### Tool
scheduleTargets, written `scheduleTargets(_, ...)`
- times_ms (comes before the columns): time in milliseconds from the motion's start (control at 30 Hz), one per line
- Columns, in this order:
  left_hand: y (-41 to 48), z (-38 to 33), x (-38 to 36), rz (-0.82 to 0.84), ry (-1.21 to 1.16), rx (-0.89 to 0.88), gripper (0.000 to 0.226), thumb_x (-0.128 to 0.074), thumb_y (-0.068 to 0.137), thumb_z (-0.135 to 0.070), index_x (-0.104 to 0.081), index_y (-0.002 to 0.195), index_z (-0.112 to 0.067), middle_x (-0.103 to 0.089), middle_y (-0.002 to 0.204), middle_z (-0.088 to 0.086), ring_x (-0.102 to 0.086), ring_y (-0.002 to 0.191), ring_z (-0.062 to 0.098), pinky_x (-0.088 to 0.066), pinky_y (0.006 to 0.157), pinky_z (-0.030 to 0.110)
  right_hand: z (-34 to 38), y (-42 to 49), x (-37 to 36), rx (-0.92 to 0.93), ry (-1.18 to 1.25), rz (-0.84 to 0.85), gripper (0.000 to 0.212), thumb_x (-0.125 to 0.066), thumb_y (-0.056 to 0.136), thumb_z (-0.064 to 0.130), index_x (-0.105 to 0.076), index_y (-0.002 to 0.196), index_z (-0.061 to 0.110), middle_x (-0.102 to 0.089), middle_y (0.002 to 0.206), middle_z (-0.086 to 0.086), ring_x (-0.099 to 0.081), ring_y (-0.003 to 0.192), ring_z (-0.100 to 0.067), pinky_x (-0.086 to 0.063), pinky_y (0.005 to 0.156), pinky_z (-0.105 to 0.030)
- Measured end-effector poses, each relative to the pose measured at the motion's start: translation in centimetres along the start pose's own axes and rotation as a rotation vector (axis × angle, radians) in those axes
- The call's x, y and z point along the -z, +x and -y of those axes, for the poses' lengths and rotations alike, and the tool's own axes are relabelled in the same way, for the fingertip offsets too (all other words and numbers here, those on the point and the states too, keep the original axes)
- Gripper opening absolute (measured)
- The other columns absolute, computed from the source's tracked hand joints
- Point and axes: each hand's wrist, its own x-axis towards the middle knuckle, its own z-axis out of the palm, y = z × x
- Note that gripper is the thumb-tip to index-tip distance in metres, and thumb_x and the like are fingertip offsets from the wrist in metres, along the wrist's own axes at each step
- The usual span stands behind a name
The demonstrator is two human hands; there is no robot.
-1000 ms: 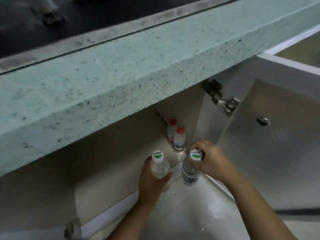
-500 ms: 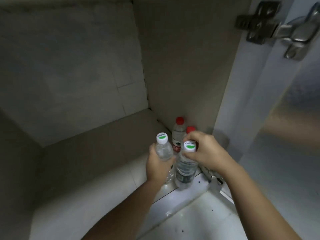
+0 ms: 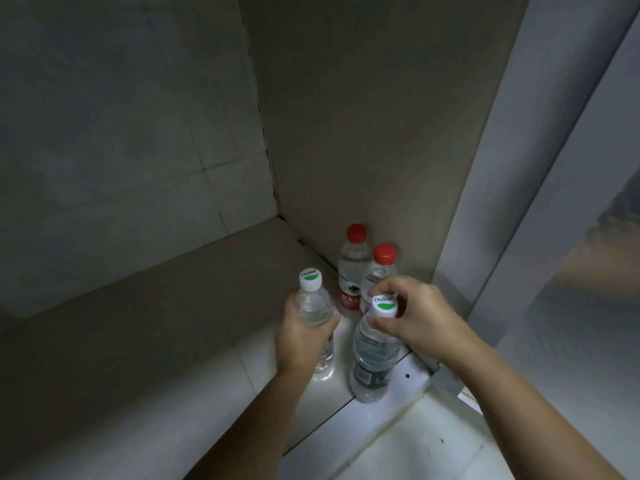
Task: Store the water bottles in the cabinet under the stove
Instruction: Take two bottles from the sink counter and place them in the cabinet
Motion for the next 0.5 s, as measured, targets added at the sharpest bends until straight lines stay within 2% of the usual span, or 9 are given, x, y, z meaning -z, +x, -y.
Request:
scheduleTargets(67,0.5,-0.2,-0.6,0.030,-0.006,-0.018,0.063,-0.083,0.062,-0.021,-0.049,0.115,-0.020,-0.063,0.100,-0.002,-0.061,0.093,0.020,-0.044,0.077,0.025,-0.3,0.3,0.0,0.012,-0.009,-0.026,0.028,-0.075,0.067,0.013,-0.063,0.092,0.019,-0.060,0.092,0.004,-0.055,0.079,-0.007,-0.039,0.064,-0.005)
scheduleTargets(200,1.7,-0.4,-1.6,0.036,0.010,-0.054,0.066,-0.084,0.061,-0.023,-0.048,0.116,-0.020,-0.063,0.100,-0.003,-0.057,0.085,0.013,-0.041,0.072,0.022,-0.4,0.7,-0.6,0.045,-0.015,-0.055,0.028,-0.076,0.066,0.011,-0.064,0.091,0.018,-0.061,0.091,0.003,-0.056,0.079,-0.007,-0.038,0.067,-0.004)
scheduleTargets(300,2.7,0.0,-2.1,0.003,0.035,-0.096,0.071,-0.085,0.057,-0.026,-0.047,0.117,-0.021,-0.063,0.110,0.002,-0.060,0.094,0.018,-0.045,0.075,0.026,-0.5,1.1,-0.8,0.037,0.024,-0.114,0.028,-0.077,0.064,0.013,-0.065,0.089,0.019,-0.060,0.087,0.007,-0.055,0.075,0.002,-0.038,0.064,-0.002)
scheduleTargets(367,3.3,0.4,-2.4,0.009,0.054,-0.112,0.076,-0.086,0.056,-0.026,-0.044,0.119,-0.019,-0.060,0.115,0.005,-0.059,0.100,0.022,-0.047,0.080,0.030,-0.5,1.5,-0.9,0.024,0.043,-0.132,0.028,-0.078,0.064,0.014,-0.065,0.088,0.020,-0.061,0.086,0.007,-0.056,0.075,-0.001,-0.039,0.063,-0.004)
scheduleTargets(500,4.5,0.7,-2.0,0.146,0.058,-0.123,0.069,-0.081,0.054,-0.027,-0.047,0.112,-0.015,-0.059,0.108,0.010,-0.062,0.096,0.024,-0.051,0.077,0.032,-0.4,1.9,-1.3,0.042,0.010,-0.088,0.028,-0.077,0.066,0.013,-0.064,0.088,0.022,-0.062,0.090,0.006,-0.057,0.079,-0.006,-0.040,0.065,-0.008)
